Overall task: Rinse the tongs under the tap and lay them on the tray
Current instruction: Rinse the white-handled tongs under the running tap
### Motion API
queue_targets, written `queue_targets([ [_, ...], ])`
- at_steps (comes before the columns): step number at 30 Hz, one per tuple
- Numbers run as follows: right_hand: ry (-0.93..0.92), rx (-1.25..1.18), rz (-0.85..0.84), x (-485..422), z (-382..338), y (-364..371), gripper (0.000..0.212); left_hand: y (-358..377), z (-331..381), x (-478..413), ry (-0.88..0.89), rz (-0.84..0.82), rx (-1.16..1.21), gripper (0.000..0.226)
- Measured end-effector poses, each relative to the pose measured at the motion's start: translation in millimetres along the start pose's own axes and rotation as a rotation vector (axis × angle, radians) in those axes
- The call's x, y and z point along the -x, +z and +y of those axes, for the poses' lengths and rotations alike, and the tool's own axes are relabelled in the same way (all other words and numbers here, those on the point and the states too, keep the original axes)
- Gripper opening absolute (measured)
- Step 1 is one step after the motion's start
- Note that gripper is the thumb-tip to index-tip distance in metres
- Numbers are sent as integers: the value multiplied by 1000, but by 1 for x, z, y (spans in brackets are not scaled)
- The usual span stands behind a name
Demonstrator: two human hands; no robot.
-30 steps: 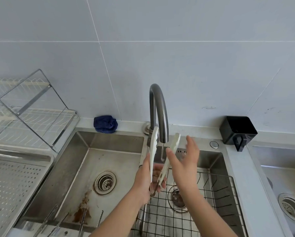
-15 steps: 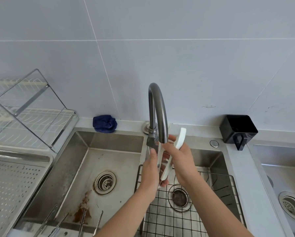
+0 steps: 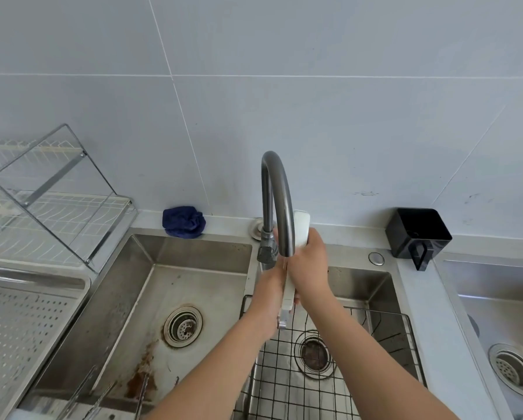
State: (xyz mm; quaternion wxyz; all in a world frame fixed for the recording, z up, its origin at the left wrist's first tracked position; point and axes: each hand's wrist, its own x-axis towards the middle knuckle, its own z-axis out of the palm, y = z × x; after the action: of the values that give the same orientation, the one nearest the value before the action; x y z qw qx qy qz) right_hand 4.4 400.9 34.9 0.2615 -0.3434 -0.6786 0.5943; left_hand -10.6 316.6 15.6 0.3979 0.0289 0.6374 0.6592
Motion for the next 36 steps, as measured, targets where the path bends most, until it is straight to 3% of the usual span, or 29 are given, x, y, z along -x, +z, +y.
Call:
queue_targets([
  [2,-41,63,-22,1,3,7,18,0,-7,5,37,26,68,62],
  [5,-98,35,-57,14,2,15,45,-2,-20,14,73,61,95,67],
  [9,82,-23,-184,25,0,21,53,-13,-30,26,9,31,91,70],
  [12,237,-242,-304,24,-1,12,63,-28,-28,31,-67,-97,100,85],
  [14,180,-300,-338,27,-2,3,52,-36,-26,33,-93,-176,89,89],
  [18,-84,3,-238,36,2,-5,18,-37,-33,34,53,-108,50,85],
  [23,-117,29,-273,46,4,-9,23,-26,-32,37,159,-53,-36,77],
  [27,-9,16,-204,38,-5,-3,47,-24,-29,31,35,-76,7,95],
  [31,-74,77,-178,20,-11,4,21,-22,-33,24,-49,-148,8,112],
  [36,-99,225,-245,14,-8,6,16,-12,-28,23,-37,-77,141,97],
])
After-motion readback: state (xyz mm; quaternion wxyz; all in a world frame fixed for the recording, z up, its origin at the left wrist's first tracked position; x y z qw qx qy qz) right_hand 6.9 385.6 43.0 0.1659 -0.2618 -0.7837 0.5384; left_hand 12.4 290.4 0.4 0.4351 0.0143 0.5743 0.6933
